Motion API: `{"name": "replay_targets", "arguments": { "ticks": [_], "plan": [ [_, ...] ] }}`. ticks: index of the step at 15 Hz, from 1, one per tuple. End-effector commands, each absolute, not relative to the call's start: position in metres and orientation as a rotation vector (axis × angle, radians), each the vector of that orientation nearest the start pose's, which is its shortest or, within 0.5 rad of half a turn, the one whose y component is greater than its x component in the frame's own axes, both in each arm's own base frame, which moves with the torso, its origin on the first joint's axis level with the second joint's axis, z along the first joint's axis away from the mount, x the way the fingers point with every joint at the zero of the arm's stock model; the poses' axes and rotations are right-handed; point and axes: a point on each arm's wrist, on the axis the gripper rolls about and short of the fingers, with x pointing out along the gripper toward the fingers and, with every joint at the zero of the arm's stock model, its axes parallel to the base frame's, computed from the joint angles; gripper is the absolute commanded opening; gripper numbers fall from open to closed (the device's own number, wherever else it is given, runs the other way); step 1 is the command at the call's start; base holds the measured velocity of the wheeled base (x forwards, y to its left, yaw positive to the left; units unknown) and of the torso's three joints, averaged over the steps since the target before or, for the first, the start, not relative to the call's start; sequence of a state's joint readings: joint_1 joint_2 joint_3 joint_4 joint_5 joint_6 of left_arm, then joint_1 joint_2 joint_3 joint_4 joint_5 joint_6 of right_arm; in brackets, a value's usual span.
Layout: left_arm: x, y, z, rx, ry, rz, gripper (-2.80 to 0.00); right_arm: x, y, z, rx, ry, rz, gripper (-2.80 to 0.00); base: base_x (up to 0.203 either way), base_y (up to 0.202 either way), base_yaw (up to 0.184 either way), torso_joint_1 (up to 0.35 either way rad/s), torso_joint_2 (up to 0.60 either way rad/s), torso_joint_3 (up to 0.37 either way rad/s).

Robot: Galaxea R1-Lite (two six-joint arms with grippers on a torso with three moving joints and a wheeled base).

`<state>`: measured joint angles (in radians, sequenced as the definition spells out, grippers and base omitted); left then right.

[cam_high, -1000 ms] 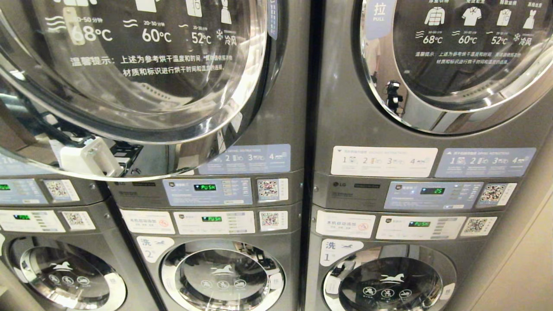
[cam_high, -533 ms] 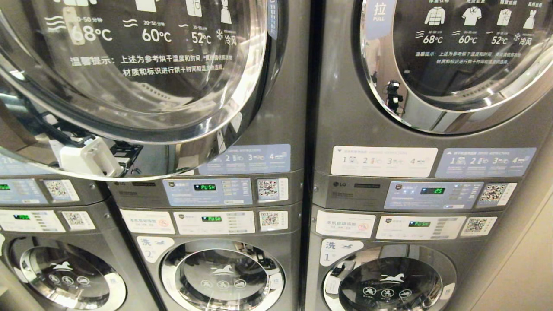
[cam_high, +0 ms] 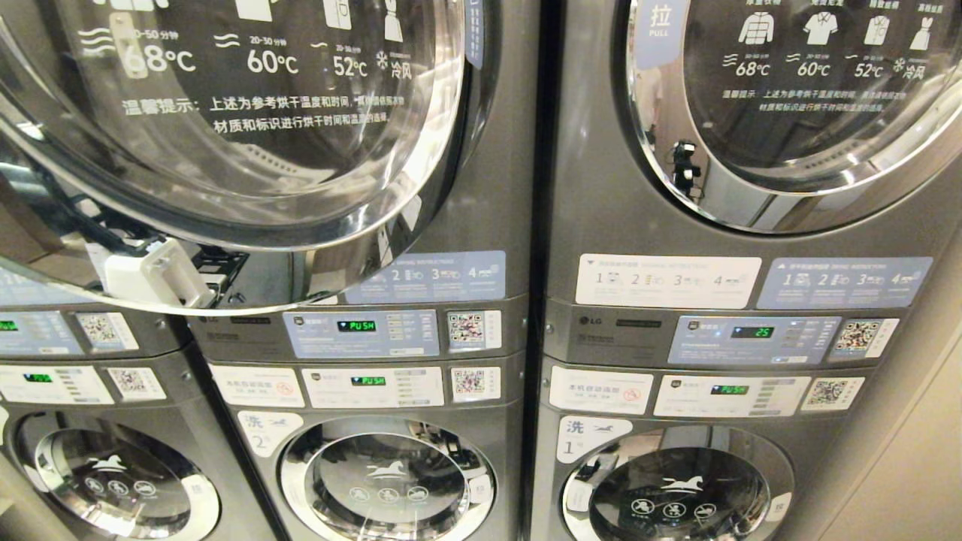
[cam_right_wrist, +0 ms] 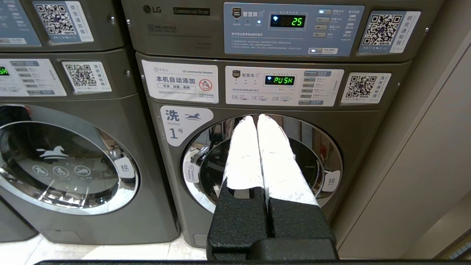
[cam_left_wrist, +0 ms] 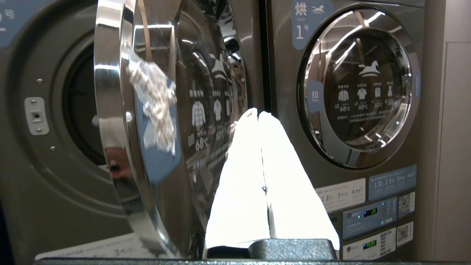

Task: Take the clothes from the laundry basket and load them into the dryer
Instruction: Close the dryer

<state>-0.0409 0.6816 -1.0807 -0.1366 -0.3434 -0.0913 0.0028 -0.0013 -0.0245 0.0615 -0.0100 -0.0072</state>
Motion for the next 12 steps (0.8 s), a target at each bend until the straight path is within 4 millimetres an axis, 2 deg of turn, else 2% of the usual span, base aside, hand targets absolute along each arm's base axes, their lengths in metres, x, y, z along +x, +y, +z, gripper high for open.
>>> {"name": "replay_targets", "arguments": {
  "ticks": [1,4,7,12],
  "plan": [
    [0.048,-0.010,0.399,-0.037,-0.415,-0.411,-2.80,-0.025,0.000,0.076,-0.008,0.035,-0.008,-2.80,0.000,0.000,0.000,0.000,0.00,0.000],
    [0.076,-0.009,0.399,-0.006,-0.370,-0.356,-2.80,-0.025,0.000,0.076,-0.008,0.035,-0.006,-2.80,0.000,0.000,0.000,0.000,0.00,0.000],
    [0.106,-0.002,0.399,0.016,-0.336,-0.160,-2.80,-0.025,0.000,0.076,-0.008,0.035,-0.006,-2.80,0.000,0.000,0.000,0.000,0.00,0.000],
    [0.154,0.030,0.403,0.046,-0.348,0.130,-2.80,-0.025,0.000,0.076,-0.005,0.034,-0.008,-2.80,0.000,0.000,0.000,0.000,0.00,0.000]
  ]
}}
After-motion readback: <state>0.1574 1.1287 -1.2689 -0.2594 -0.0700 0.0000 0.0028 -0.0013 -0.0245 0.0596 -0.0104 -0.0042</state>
